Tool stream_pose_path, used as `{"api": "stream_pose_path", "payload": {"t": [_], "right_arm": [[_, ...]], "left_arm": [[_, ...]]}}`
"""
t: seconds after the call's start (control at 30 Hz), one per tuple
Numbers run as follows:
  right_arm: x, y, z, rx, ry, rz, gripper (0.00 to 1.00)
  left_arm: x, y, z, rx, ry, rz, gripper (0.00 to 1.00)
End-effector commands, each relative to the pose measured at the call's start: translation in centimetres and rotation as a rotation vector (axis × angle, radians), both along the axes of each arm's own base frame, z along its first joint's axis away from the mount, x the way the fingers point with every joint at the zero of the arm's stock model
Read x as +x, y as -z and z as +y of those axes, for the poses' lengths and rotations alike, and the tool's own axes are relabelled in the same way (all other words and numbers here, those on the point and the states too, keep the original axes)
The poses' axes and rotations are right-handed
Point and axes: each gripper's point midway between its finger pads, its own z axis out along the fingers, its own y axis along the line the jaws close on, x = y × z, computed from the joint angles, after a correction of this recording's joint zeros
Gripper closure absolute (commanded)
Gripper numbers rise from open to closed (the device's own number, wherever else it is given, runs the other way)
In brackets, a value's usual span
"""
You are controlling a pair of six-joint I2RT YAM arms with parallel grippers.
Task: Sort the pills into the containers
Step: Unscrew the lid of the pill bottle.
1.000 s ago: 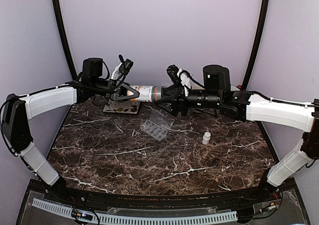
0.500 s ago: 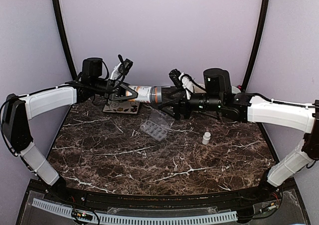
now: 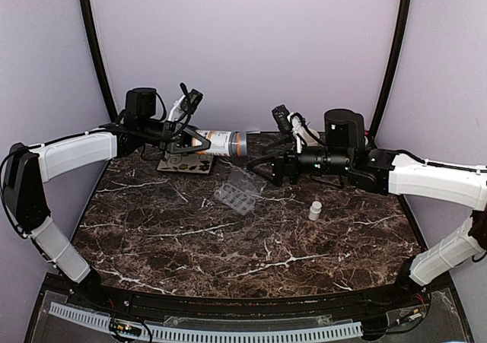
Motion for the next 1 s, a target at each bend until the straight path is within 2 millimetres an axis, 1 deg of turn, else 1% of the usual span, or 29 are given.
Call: {"api": "stream_pose_path", "payload": {"t": [0.0, 0.1, 0.2, 0.3, 0.47, 0.7, 0.97], "right_arm": [[-0.9, -3.8, -0.2, 0.196, -0.027, 0.127, 0.18], [-1.0, -4.9, -0.3, 0.274, -0.030, 0.238, 0.17], [-0.5, -5.4, -0.4, 0.333, -0.016, 0.349, 0.17], [0.3, -5.6, -0.5, 0.383, -0.011, 0.456, 0.17], [1.0, -5.2, 0.0, 0.420, -0.013, 0.584, 0.17], [1.3, -4.7, 0.7, 0.427, -0.029, 0.656, 0.16], [1.3, -5.5, 1.1, 0.447, -0.051, 0.672, 0.16]], "left_arm": [[-0.5, -1.8, 0.1, -0.042, 0.022, -0.081, 1.00], [-0.5, -1.8, 0.1, -0.043, 0.022, -0.084, 1.00], [-0.5, -1.8, 0.1, -0.044, 0.022, -0.085, 1.00], [-0.5, -1.8, 0.1, -0.044, 0.022, -0.085, 1.00], [-0.5, -1.9, 0.1, -0.045, 0.022, -0.089, 1.00], [-0.5, -1.9, 0.1, -0.045, 0.022, -0.089, 1.00], [-0.5, -1.8, 0.1, -0.041, 0.019, -0.087, 1.00]]}}
